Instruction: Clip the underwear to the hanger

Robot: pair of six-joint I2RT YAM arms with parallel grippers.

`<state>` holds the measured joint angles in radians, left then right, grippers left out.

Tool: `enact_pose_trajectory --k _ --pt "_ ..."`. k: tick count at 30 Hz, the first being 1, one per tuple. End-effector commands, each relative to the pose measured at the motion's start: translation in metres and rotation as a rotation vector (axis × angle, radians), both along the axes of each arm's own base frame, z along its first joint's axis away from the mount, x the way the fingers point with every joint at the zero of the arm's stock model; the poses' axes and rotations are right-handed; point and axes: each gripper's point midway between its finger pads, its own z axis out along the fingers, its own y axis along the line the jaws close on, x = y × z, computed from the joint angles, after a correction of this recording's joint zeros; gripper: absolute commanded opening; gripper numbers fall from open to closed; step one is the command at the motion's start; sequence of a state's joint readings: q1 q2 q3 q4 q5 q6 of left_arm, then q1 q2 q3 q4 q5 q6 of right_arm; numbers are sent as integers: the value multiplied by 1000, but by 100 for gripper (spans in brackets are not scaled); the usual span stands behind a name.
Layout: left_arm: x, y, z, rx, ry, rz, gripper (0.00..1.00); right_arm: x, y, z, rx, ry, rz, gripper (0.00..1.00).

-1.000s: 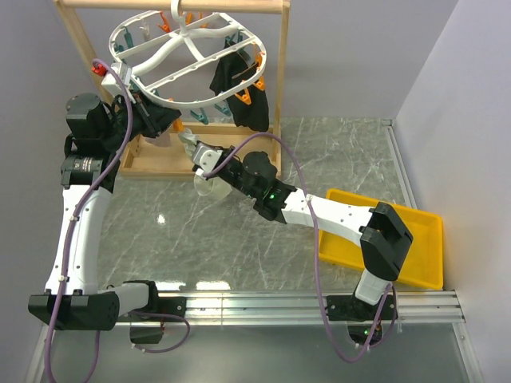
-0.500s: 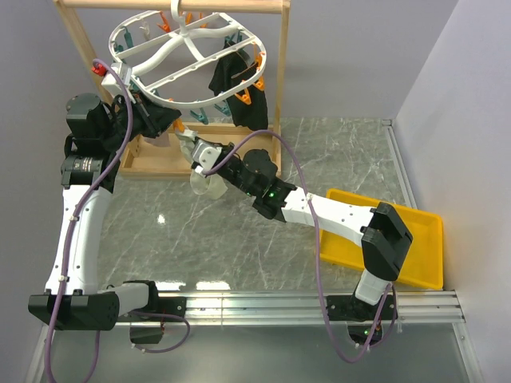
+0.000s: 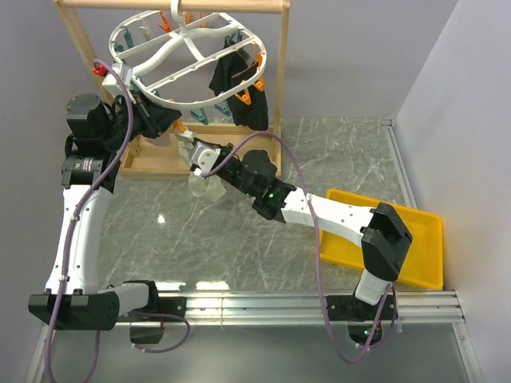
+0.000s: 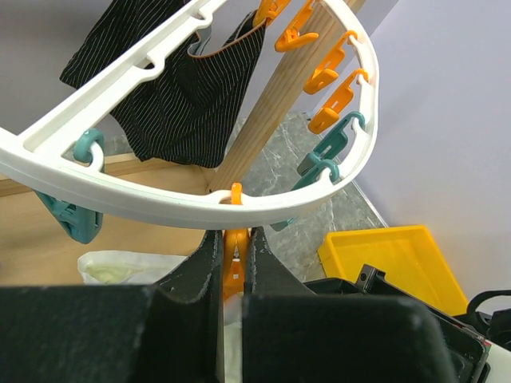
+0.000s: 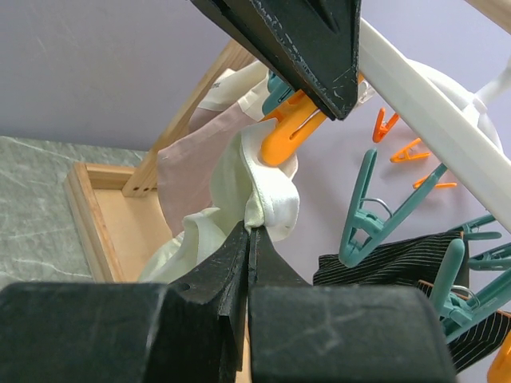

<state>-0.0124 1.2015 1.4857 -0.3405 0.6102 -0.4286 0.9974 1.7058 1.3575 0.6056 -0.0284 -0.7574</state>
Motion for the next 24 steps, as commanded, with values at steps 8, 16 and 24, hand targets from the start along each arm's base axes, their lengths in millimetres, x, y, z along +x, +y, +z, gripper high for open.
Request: enact_pose_trajectory --k 8,16,24 --pt "-13 -10 -2 -9 33 -70 0 -8 0 18 39 -60 13 0" --pt "-11 -9 0 -7 31 -64 0 -9 0 11 23 -53 17 0" --pt "-12 -9 -3 -4 37 -66 0 -7 0 14 41 -37 9 0"
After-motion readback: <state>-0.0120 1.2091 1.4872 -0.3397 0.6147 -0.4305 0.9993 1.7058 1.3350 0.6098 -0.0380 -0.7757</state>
